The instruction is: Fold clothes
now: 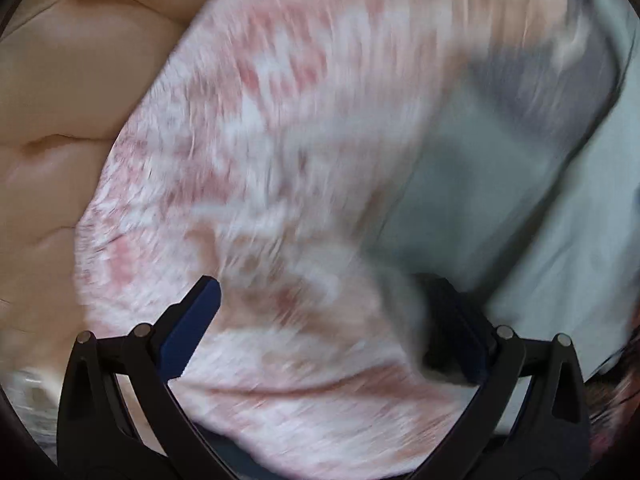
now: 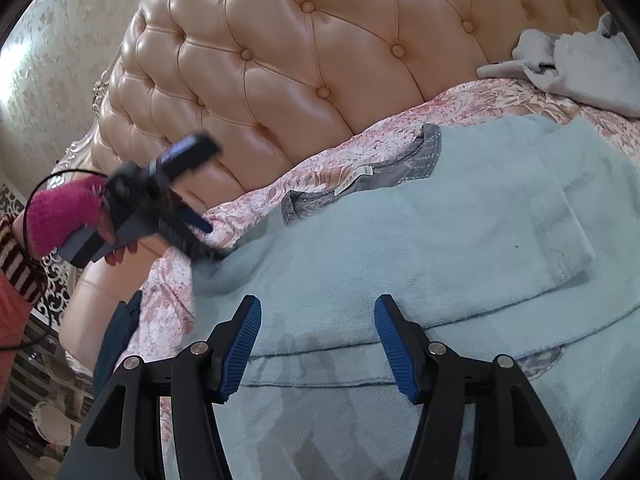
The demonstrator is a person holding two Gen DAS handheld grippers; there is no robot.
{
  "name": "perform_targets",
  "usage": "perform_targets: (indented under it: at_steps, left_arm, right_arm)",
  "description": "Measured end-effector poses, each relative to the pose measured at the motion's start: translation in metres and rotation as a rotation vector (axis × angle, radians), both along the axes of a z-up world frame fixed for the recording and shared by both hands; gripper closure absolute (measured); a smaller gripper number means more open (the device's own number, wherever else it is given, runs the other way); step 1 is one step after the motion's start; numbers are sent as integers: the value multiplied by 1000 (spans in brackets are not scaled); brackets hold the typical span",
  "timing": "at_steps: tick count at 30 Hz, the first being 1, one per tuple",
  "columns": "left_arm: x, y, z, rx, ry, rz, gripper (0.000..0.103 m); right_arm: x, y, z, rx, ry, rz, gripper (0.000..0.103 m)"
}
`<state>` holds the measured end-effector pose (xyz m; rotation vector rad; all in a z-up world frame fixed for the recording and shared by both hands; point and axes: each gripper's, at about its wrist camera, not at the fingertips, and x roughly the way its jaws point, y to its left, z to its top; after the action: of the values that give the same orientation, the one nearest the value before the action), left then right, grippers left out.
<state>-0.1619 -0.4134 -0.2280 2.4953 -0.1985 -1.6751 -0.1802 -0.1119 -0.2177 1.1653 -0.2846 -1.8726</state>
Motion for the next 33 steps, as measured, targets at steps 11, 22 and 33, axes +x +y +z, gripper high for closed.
perform_targets:
  at_steps: [11, 22, 33]
  left_arm:
    - [26, -58, 25, 12, 124, 284, 0]
    - [42, -85, 78, -198, 473, 462, 0]
    - [36, 2, 24, -123, 342, 186, 0]
  right_arm:
    - [1, -1, 0, 13, 13, 0, 43]
    - [2, -2, 0, 13, 10, 0, 43]
    - [1, -1, 0, 10, 9, 1, 43]
